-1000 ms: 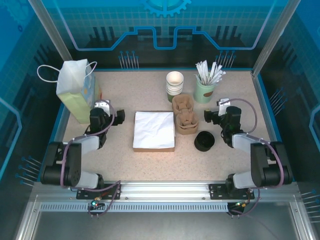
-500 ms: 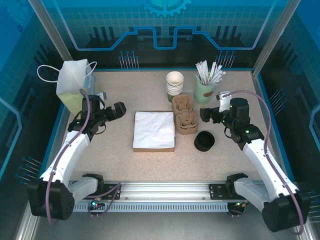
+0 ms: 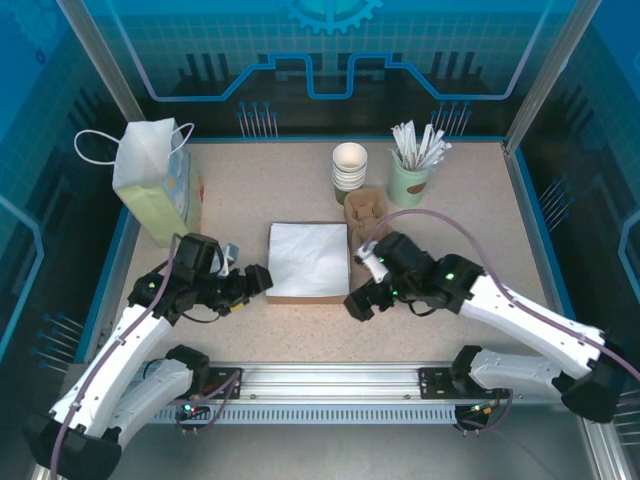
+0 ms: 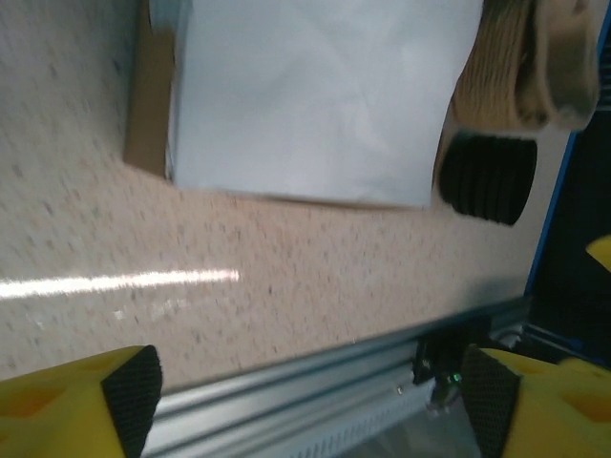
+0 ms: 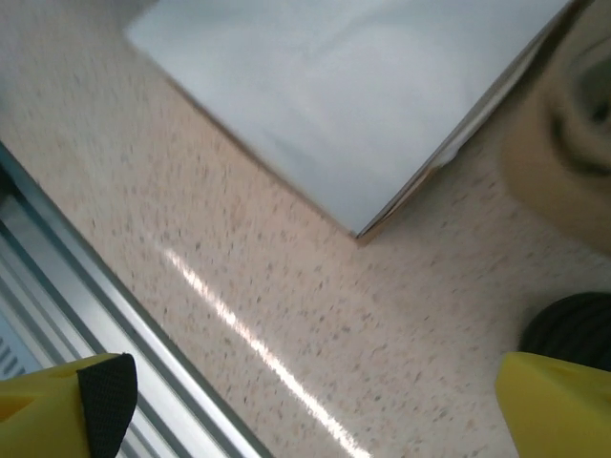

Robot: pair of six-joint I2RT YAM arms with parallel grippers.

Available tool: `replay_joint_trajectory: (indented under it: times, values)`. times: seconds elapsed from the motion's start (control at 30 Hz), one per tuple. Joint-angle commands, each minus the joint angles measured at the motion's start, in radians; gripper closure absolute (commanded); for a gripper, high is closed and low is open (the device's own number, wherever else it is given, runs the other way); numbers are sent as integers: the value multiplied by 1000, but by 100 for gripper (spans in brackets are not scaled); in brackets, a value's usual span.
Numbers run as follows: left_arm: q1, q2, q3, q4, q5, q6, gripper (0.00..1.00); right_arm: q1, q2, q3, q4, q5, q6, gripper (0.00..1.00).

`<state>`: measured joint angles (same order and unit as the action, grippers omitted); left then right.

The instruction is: Pack the takeout coffee

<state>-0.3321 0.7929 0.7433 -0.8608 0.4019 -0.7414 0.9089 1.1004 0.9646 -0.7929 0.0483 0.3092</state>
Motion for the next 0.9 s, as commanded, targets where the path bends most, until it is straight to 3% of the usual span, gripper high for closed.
replay_joint_trajectory:
  times: [0.0,0.13,0.37,0.87]
  values:
    - [-61,10,-44,-8,64,-82,23,60,82,32,-39,43,33,3]
    - [-113,54,-127,151,78,-163,35,79,164,11,44,26,38,8]
    - [-204,195,-173,326,21,-251,44,79,289,11,113,51,-10,14]
    - [-229,376,-197,488,-103,-334,66,50,548,122,152,63,-41,35]
